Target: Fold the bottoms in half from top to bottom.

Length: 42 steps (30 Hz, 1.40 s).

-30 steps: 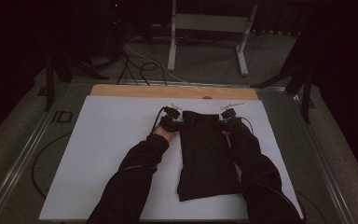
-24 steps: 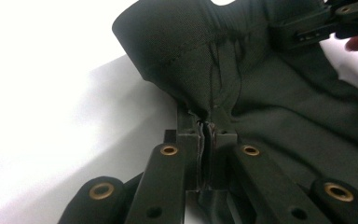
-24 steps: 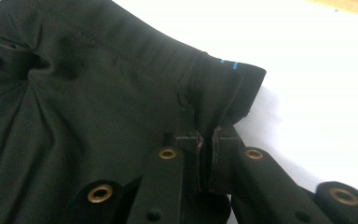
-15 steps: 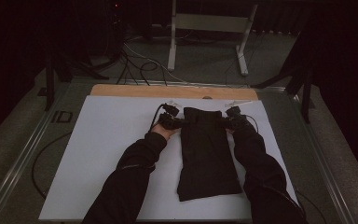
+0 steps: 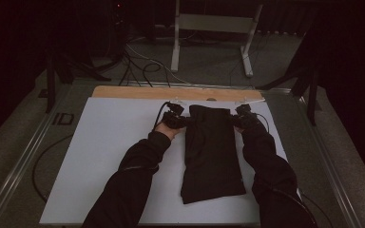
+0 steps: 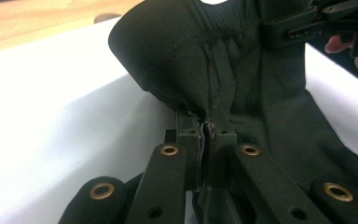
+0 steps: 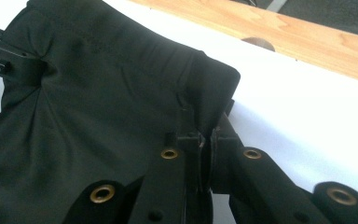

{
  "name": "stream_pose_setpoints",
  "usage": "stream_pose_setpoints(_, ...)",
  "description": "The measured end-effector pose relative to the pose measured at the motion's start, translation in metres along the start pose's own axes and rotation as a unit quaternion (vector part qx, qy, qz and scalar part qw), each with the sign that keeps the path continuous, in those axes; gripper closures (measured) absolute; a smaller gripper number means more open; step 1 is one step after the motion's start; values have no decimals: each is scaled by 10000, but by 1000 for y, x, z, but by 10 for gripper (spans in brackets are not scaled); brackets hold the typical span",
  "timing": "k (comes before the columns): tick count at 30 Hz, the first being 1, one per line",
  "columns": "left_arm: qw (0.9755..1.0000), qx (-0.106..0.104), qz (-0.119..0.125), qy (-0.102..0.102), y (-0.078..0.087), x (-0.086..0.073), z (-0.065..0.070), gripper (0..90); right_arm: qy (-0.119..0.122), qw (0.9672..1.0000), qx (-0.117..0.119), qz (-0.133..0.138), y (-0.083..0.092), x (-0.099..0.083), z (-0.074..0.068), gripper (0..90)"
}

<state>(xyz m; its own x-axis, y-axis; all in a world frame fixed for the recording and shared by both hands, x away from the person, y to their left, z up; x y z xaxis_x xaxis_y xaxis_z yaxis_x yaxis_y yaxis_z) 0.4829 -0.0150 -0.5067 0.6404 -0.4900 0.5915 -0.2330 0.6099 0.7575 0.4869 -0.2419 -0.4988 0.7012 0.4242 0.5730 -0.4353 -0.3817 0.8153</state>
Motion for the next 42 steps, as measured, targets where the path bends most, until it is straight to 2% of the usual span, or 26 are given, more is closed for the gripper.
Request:
stream_pose_setpoints(3, 10000, -22, 33, -27, 2, -2, 2, 867, 19, 10000, 24, 38, 2, -1, -2, 865)
stream_pose_setpoints(7, 9996, -243, 158, -23, 6, -5, 7, 868, 25, 9999, 92, 130, 6, -5, -7, 866)
stream_pose_setpoints(16, 9975, -586, 182, -359, 17, -24, 40, 871, 215, 9994, 236, 165, 20, -30, -22, 867)
stream_pose_setpoints(21, 9960, -750, 203, -443, 22, -38, 57, 871, 351, 9988, 283, 178, 30, -44, -34, 867)
stream_pose_setpoints(26, 9943, -852, 143, -621, 25, -52, 74, 872, 553, 9978, 347, 114, 38, -60, -45, 867)
stream_pose_setpoints(32, 9927, -972, 118, -708, 29, -65, 90, 872, 609, 9972, 430, 49, 46, -75, -55, 867)
stream_pose_setpoints(35, 9920, -1003, 113, -760, 32, -72, 97, 872, 640, 9969, 458, 44, 50, -82, -58, 866)
stream_pose_setpoints(42, 9912, -986, 118, -874, 40, -86, 111, 871, 811, 9955, 498, 17, 63, -99, -77, 866)
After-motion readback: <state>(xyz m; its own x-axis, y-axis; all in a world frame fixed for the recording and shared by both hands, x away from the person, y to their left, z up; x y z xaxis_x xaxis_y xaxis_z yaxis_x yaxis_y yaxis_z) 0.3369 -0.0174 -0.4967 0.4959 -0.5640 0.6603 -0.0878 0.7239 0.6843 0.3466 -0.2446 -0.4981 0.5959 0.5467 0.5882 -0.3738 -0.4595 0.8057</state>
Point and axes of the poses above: each handheld gripper's, and its own axes: y roughly backward along the jaws, x roughly out of its top, z roughly to its right, the point moved 5 cm from there along -y, roughly forward along the jaws, and after that the axes turned 14 degrees about -z, right-handed, at the moved point
